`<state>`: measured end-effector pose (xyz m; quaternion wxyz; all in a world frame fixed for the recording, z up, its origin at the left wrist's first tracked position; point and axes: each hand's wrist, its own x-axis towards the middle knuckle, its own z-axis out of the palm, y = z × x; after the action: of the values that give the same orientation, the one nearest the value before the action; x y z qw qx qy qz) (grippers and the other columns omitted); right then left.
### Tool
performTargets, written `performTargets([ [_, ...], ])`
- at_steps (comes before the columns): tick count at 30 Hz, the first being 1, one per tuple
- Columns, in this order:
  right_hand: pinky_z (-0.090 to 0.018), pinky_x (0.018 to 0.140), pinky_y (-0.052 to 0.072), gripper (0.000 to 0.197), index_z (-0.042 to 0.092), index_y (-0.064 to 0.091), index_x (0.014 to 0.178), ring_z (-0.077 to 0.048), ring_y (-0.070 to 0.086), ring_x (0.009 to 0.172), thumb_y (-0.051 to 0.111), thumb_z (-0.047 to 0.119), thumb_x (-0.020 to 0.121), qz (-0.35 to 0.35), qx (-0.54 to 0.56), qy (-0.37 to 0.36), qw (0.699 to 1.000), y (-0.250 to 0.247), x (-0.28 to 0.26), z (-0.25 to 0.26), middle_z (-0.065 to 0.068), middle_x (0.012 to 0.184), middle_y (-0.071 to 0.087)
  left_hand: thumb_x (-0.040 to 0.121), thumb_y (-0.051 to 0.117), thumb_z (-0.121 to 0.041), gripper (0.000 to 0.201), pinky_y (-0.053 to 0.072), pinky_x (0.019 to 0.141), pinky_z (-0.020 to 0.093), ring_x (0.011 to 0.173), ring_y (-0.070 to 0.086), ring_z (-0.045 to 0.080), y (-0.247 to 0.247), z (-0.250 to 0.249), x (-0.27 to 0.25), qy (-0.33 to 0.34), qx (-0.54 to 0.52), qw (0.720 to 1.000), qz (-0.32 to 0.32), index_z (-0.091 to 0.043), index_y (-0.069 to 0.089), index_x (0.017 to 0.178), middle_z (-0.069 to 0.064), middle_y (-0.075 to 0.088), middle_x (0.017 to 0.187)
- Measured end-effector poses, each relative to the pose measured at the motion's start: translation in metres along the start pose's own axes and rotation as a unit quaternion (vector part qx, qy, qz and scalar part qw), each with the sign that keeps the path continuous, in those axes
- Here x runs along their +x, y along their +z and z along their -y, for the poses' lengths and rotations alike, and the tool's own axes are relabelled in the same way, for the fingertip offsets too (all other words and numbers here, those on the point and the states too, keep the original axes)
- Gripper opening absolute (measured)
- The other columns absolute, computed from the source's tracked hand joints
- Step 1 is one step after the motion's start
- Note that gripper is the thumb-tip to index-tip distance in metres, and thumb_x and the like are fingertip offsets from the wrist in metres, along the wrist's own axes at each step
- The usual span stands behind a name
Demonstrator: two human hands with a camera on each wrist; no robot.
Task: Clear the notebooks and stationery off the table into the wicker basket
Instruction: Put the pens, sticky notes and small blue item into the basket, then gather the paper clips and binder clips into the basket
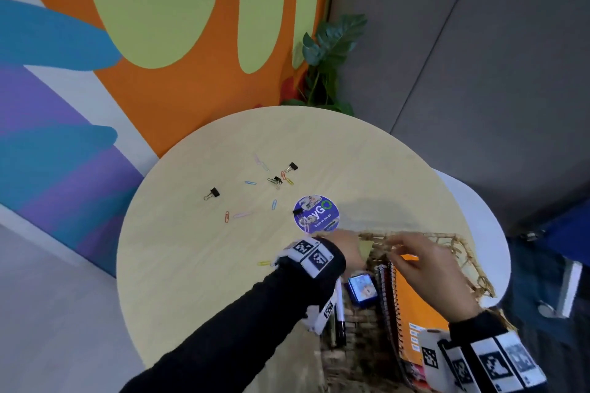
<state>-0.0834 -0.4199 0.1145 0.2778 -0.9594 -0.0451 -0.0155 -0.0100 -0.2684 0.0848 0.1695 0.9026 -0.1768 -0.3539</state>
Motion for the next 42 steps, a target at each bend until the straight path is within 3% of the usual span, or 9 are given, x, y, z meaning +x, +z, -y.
performTargets([
  [4,-0.029,0.073,0.056,0.008,0.010,0.070,0.090,-0.013,0.065,0.076,0.066,0.007,0.084,-0.007,0.095,-0.015,0.995,0.019,0.054,0.053,-0.002,0.087,0.071,0.086,0.054,-0.016,0.012,0.042,0.049,0.004,0.052,0.061,0.006,-0.029,0.067,-0.035,0.034,-0.245,0.957,-0.152,-0.013,0.065,0.082,-0.005,0.064,0.068],
  [9,-0.020,0.072,0.044,0.012,0.008,0.071,0.087,-0.016,0.062,0.076,0.059,0.008,0.084,0.066,0.072,-0.047,0.994,0.081,0.127,0.123,-0.006,0.086,0.075,0.087,0.053,-0.019,0.014,0.049,0.076,0.030,0.086,0.067,0.026,-0.023,0.175,-0.043,-0.106,-0.274,0.907,-0.302,-0.009,0.060,0.082,0.009,0.071,0.088],
  [14,-0.026,0.080,0.047,0.023,0.011,0.069,0.084,-0.028,0.066,0.098,0.048,0.004,0.087,0.199,-0.020,-0.057,0.978,0.172,0.187,0.154,-0.013,0.100,0.073,0.087,0.056,-0.018,0.004,0.038,0.075,0.022,0.099,0.065,0.026,-0.006,0.247,-0.042,-0.209,-0.287,0.880,-0.315,-0.017,0.056,0.083,0.006,0.071,0.096],
  [18,-0.033,0.097,0.043,0.026,0.002,0.061,0.114,-0.031,0.055,0.116,0.050,0.007,0.091,0.278,-0.104,-0.038,0.954,0.224,0.214,0.151,-0.017,0.124,0.060,0.086,0.057,-0.015,0.005,0.041,0.082,0.023,0.100,0.065,0.024,-0.005,0.271,-0.037,-0.224,-0.286,0.878,-0.311,-0.019,0.056,0.085,0.007,0.071,0.099],
  [25,-0.037,0.098,0.042,0.028,-0.003,0.058,0.114,-0.034,0.054,0.114,0.043,0.008,0.094,0.306,-0.165,-0.032,0.937,0.261,0.232,0.143,-0.023,0.125,0.053,0.082,0.057,-0.009,0.027,0.034,0.069,0.011,0.076,0.054,0.014,-0.014,0.287,-0.017,-0.225,-0.330,0.861,-0.313,-0.029,0.050,0.065,-0.010,0.055,0.070],
  [28,-0.037,0.099,0.040,0.030,-0.005,0.057,0.117,-0.035,0.053,0.118,0.042,0.008,0.095,0.326,-0.187,-0.028,0.926,0.265,0.232,0.141,-0.024,0.127,0.055,0.083,0.057,-0.011,0.010,0.040,0.074,0.018,0.082,0.059,0.018,-0.020,0.290,-0.004,-0.229,-0.322,0.864,-0.312,-0.016,0.065,0.083,0.000,0.063,0.082],
  [34,-0.036,0.092,0.047,0.026,-0.003,0.062,0.109,-0.033,0.059,0.112,0.049,0.013,0.093,0.315,-0.150,0.009,0.937,0.243,0.221,0.145,-0.021,0.119,0.064,0.087,0.060,-0.024,0.021,0.050,0.081,0.035,0.098,0.065,0.033,-0.036,0.279,0.021,-0.242,-0.227,0.907,-0.260,-0.005,0.068,0.089,0.014,0.071,0.100],
  [39,-0.030,0.069,0.039,0.016,0.003,0.067,0.089,-0.028,0.060,0.084,0.063,0.018,0.088,0.214,-0.045,-0.015,0.976,0.164,0.206,0.161,-0.014,0.091,0.070,0.090,0.055,-0.017,0.025,0.051,0.085,0.036,0.103,0.064,0.038,-0.044,0.275,0.034,-0.266,-0.159,0.926,-0.216,0.003,0.065,0.102,0.021,0.068,0.110],
  [42,-0.023,0.058,0.036,0.010,0.011,0.062,0.079,-0.016,0.051,0.066,0.064,0.017,0.087,0.150,0.016,-0.017,0.988,0.097,0.179,0.160,0.002,0.069,0.059,0.090,0.055,-0.016,0.029,0.051,0.088,0.039,0.106,0.062,0.039,-0.045,0.274,0.040,-0.280,-0.153,0.924,-0.212,0.005,0.062,0.108,0.024,0.066,0.114],
])
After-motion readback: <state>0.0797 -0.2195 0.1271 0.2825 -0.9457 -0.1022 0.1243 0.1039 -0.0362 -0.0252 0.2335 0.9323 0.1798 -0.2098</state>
